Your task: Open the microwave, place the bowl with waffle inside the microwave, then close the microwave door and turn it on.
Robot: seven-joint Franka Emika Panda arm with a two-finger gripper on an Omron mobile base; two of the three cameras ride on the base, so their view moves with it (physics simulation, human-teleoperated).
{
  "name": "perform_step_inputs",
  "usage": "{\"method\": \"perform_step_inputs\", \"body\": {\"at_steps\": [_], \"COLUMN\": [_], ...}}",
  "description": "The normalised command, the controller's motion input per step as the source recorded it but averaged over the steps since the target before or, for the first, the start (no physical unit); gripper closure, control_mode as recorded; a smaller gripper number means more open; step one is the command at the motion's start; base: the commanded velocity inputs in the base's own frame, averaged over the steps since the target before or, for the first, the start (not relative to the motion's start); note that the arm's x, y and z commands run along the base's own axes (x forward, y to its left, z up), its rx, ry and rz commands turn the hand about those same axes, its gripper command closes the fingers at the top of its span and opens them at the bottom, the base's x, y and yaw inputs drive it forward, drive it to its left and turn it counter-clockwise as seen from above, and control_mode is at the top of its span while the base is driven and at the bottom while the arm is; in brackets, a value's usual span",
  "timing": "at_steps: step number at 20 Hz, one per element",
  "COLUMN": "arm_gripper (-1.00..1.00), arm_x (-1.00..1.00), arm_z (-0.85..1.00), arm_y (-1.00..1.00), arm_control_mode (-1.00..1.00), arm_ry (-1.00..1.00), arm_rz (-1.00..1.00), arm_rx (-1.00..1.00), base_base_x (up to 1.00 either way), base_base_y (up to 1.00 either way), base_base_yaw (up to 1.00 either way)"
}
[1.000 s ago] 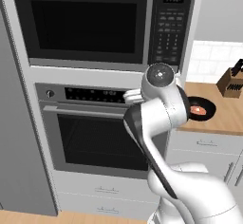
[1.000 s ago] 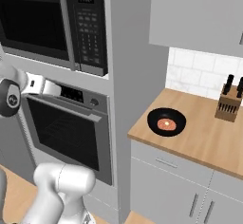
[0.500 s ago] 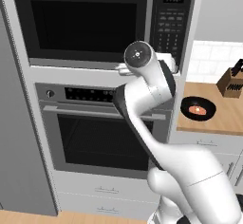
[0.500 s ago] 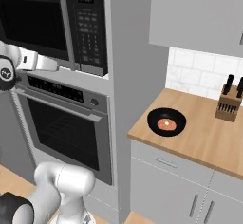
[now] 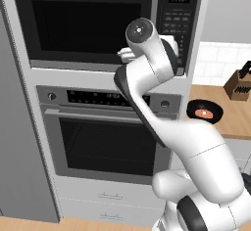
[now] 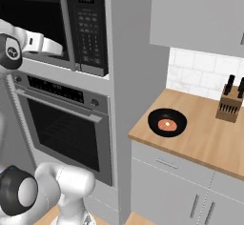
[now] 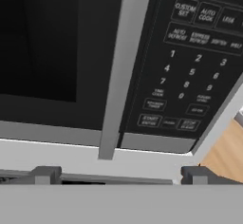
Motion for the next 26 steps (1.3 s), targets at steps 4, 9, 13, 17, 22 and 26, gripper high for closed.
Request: {"method": "perform_step_inputs", "body": {"at_steps": [4,9,13,17,22,26], "arm_gripper": [-1.0,-1.0,-1.0,-1.0,-1.0,-1.0], "arm_x": [0.47,0.42,0.48,0.61,0.59,0.59], "arm_z": [-0.32,-0.27,-0.03,-0.02,-0.15,-0.25], "arm_y": [-0.05,-0.28,-0.13,0.0,0.0,0.03], "arm_control_mode": [-1.0,-1.0,-1.0,-1.0,-1.0,-1.0], "arm_ry": [-0.08,-0.07,-0.01,0.0,-0.07,-0.09], "arm_rz": [0.05,0.04,0.0,0.0,0.0,0.02], "arm_rx": [0.0,0.0,0.0,0.0,0.0,0.0], "base_base_x": [0.0,0.0,0.0,0.0,0.0,0.0], "base_base_y": [0.0,0.0,0.0,0.0,0.0,0.0], "base_base_yaw": [0.0,0.0,0.0,0.0,0.0,0.0]}}
